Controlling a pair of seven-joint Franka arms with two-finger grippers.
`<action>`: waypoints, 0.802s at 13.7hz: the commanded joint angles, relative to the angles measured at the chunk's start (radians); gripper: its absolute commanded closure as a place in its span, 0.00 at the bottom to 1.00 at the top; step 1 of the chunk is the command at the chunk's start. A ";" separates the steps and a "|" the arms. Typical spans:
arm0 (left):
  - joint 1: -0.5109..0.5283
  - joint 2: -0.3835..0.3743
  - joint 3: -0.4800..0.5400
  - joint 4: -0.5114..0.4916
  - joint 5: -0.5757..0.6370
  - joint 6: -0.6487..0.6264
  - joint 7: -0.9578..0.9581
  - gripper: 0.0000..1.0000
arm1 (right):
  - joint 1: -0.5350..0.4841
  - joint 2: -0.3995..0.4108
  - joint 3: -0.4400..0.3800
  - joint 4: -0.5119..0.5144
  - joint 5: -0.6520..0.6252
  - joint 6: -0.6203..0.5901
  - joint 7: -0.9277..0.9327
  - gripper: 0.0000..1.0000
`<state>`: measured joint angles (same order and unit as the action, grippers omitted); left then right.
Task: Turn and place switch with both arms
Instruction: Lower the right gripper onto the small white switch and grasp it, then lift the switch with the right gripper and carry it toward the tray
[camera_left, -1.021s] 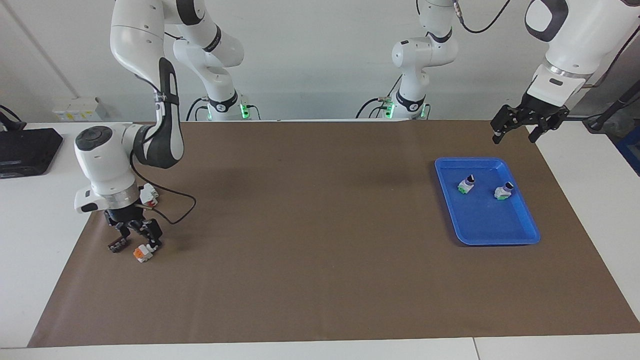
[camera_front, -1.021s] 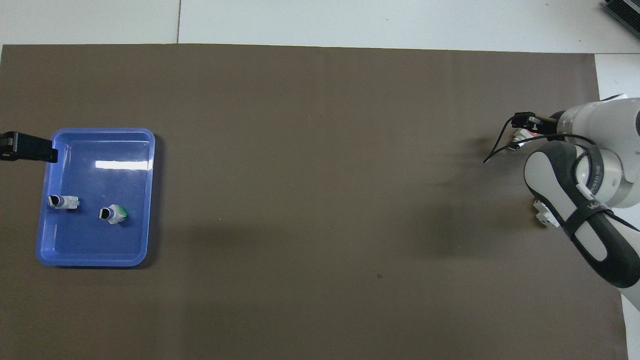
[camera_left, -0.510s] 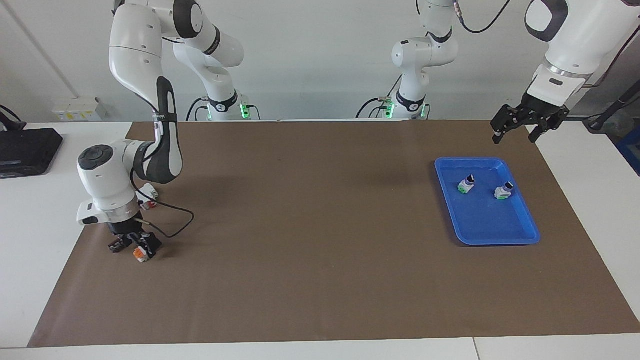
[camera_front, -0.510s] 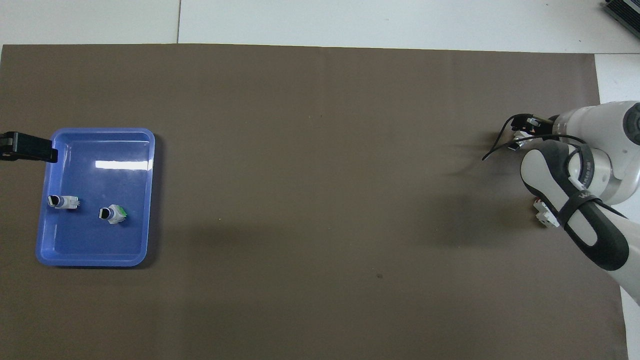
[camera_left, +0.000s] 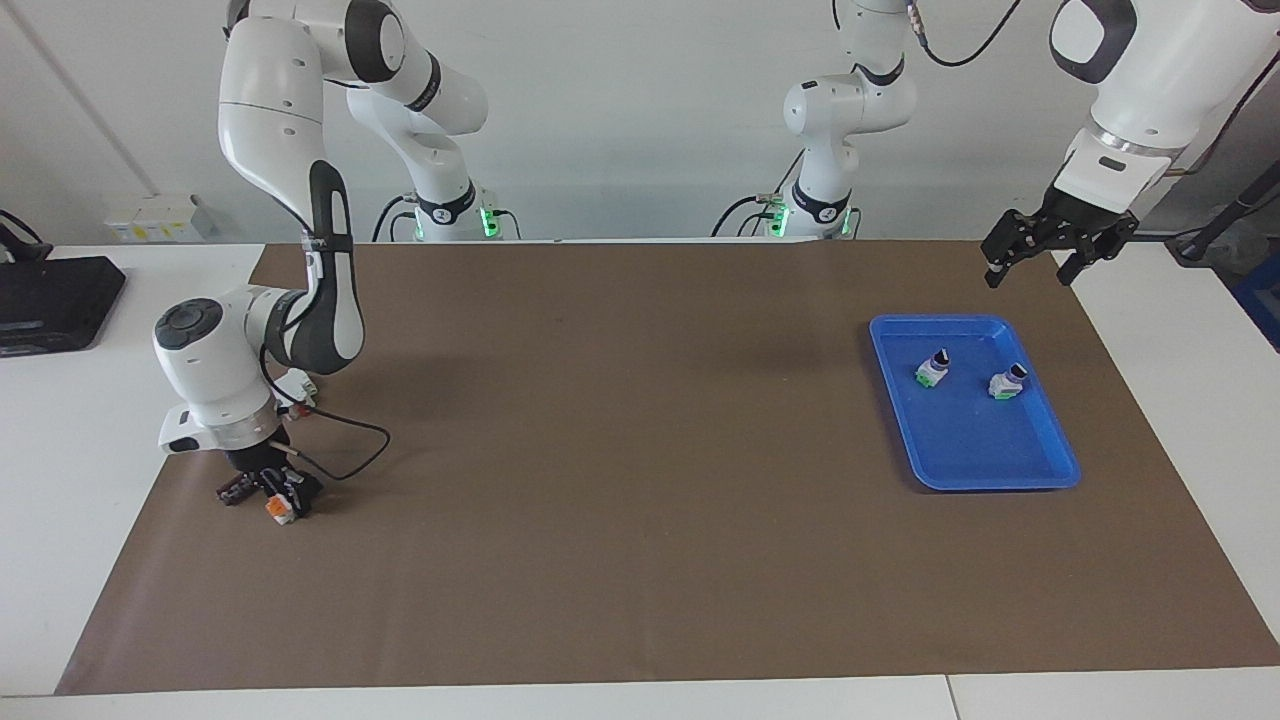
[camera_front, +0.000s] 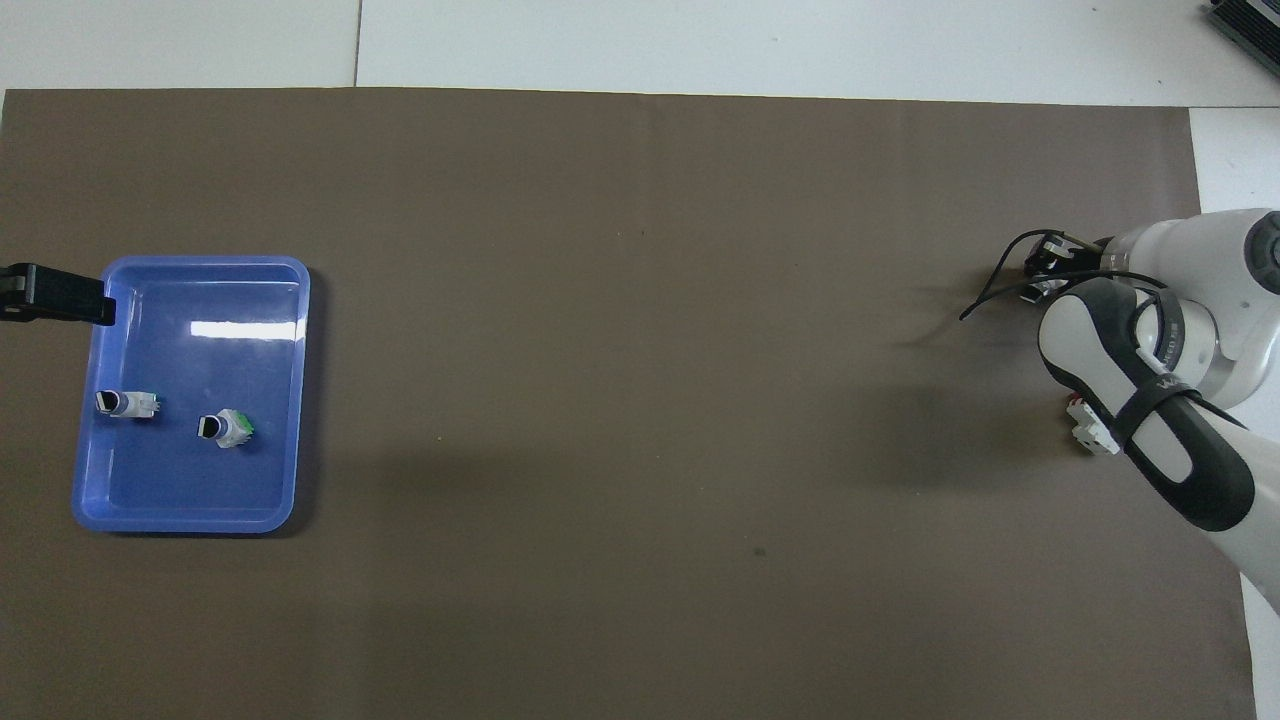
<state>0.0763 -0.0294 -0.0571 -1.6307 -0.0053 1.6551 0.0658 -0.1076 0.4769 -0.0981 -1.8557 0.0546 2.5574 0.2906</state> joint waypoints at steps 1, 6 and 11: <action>0.011 -0.029 -0.004 -0.032 -0.010 0.005 -0.008 0.00 | -0.011 0.003 0.012 0.012 0.010 -0.020 0.013 1.00; 0.011 -0.029 -0.004 -0.032 -0.010 0.003 -0.008 0.00 | 0.051 -0.082 0.064 0.118 0.128 -0.317 0.198 1.00; 0.011 -0.029 -0.004 -0.032 -0.010 0.005 -0.006 0.00 | 0.121 -0.138 0.214 0.168 0.356 -0.375 0.725 1.00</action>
<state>0.0763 -0.0294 -0.0571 -1.6307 -0.0053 1.6551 0.0658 0.0144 0.3425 0.0588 -1.7110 0.3240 2.1949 0.8336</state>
